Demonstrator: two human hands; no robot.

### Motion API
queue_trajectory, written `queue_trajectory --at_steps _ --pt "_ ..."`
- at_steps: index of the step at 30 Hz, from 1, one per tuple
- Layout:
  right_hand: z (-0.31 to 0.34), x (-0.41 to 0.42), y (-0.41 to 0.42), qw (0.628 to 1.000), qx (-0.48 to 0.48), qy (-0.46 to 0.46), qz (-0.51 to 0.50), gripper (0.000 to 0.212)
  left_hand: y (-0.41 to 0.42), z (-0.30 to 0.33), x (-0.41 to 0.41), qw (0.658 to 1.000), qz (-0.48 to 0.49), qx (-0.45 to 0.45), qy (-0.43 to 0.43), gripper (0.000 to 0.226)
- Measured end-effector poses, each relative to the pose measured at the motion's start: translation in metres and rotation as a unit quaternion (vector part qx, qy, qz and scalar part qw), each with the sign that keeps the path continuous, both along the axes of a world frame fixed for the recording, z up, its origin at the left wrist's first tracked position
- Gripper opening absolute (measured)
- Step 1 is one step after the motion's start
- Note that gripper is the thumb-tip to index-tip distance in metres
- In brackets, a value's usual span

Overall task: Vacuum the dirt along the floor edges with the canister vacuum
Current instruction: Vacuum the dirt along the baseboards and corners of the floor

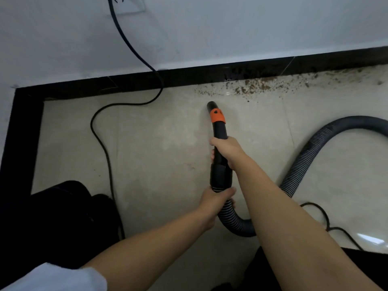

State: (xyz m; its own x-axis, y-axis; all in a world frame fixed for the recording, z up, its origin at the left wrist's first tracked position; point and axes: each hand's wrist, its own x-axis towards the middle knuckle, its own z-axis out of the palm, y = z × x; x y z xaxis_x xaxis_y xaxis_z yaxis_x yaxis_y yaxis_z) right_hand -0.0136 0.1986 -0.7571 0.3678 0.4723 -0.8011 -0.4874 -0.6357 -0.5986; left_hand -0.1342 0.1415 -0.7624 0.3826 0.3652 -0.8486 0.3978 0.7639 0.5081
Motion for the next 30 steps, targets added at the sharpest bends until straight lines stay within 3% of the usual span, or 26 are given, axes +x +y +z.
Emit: queue_trajectory --at_steps 6,13,19,26,30 --pt "0.007 -0.007 0.027 1.000 0.006 0.001 0.024 0.010 0.023 0.005 -0.006 1.000 0.016 -0.009 -0.016 0.014" --pt "0.004 0.022 -0.003 0.996 -0.008 -0.001 -0.094 0.011 0.023 0.006 0.012 0.995 -0.102 -0.011 -0.018 0.013" --pt "0.007 0.056 -0.021 0.989 -0.008 -0.005 -0.147 0.010 0.017 0.017 0.045 0.991 -0.129 -0.009 -0.021 0.010" --pt "0.002 0.073 -0.015 0.991 -0.012 -0.018 -0.133 0.011 0.015 0.008 0.063 0.995 -0.103 -0.009 -0.018 0.016" --pt "0.001 0.061 -0.006 0.998 -0.004 -0.022 -0.062 0.013 0.010 0.003 0.057 0.999 -0.044 -0.022 0.002 0.015"
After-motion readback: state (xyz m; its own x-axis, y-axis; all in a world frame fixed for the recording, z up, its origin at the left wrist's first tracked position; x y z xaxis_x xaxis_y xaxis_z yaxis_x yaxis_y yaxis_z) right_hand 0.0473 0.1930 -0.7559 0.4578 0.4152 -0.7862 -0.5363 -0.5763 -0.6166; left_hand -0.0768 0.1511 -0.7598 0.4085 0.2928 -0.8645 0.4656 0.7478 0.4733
